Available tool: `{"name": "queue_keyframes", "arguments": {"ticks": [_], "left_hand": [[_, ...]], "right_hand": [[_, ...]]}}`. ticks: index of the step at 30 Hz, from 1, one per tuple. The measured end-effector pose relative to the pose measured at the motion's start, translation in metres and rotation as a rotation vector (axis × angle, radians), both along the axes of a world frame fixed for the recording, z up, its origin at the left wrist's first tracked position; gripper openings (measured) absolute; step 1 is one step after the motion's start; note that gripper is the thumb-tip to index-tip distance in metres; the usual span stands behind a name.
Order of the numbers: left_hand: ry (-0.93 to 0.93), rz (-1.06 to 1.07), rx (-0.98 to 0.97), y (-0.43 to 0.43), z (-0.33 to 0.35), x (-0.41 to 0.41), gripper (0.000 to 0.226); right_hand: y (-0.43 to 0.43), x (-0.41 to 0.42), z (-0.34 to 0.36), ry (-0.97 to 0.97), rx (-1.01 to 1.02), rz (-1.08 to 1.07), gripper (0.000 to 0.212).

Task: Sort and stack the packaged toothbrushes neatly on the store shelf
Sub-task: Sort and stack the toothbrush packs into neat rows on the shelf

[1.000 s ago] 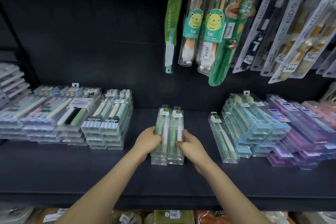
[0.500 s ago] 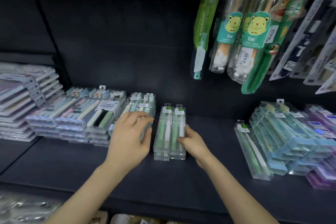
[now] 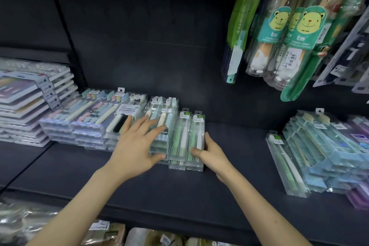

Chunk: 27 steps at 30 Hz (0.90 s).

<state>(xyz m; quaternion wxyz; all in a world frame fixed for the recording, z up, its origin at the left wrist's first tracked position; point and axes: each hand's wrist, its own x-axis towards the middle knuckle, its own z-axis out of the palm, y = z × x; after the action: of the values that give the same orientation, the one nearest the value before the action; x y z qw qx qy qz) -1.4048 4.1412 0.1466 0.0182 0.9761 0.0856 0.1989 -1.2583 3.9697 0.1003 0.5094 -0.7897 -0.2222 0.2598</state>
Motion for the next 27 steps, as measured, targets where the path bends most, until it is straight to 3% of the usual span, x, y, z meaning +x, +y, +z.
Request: {"name": "queue_keyframes", "arguments": {"ticks": [6,10,17,27], "left_hand": [[-0.138,-0.030,0.023,0.001,-0.003,-0.003,0.070],[-0.162,-0.049,0.025,0.001,-0.005,-0.005,0.067],[-0.214,-0.093,0.037,-0.004,-0.007,-0.007,0.062],[-0.309,-0.189,0.056,-0.030,-0.004,0.001,0.045]], "right_hand": [[-0.001,-0.017,-0.012,-0.367,-0.220,0.094,0.117],[0.011,-0.025,-0.023,-0.548,-0.279,0.032,0.110],[0.015,-0.021,-0.032,-0.655,-0.304,-0.016,0.095],[0.012,-0.011,-0.030,-0.652,-0.364,0.025,0.095]]}}
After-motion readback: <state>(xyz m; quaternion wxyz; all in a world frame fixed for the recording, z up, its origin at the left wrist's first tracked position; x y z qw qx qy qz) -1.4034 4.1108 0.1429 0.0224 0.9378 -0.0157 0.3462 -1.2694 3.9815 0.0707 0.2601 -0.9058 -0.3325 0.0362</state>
